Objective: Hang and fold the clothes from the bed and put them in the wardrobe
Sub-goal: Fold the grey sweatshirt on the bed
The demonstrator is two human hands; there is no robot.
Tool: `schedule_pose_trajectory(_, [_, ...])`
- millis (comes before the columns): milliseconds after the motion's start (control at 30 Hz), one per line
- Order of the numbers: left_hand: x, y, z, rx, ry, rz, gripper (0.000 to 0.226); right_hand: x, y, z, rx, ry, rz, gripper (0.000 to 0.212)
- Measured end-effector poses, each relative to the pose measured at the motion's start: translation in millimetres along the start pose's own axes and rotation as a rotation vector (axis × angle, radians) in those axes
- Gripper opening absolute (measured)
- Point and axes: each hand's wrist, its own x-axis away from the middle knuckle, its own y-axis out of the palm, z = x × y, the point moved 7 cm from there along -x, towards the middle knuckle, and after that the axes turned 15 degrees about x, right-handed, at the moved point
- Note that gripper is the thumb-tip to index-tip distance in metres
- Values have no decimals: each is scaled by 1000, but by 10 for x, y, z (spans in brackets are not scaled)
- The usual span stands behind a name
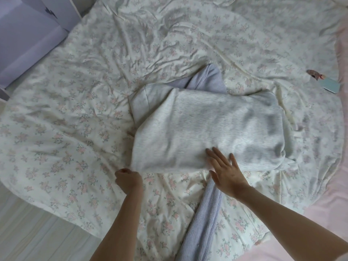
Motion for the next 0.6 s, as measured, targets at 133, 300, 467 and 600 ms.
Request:
schedule_pose_trajectory(133, [403, 153, -54, -240, 305, -67, 47, 273, 220, 338, -126, 209, -199, 62])
schedule_pose_trajectory(300, [981, 722, -16, -434, 722, -268, 62, 570, 405, 854, -201, 490, -279, 54])
schedule_pose_trajectory(467, [1597, 1334, -79, -657, 1019, -586, 69, 899, 428, 1379, -465, 786, -29, 50])
schedule_pose_trajectory(600, [2018, 1747, -188, -826, 1273, -744, 72, 1039, 376, 1694, -559, 952, 166, 44])
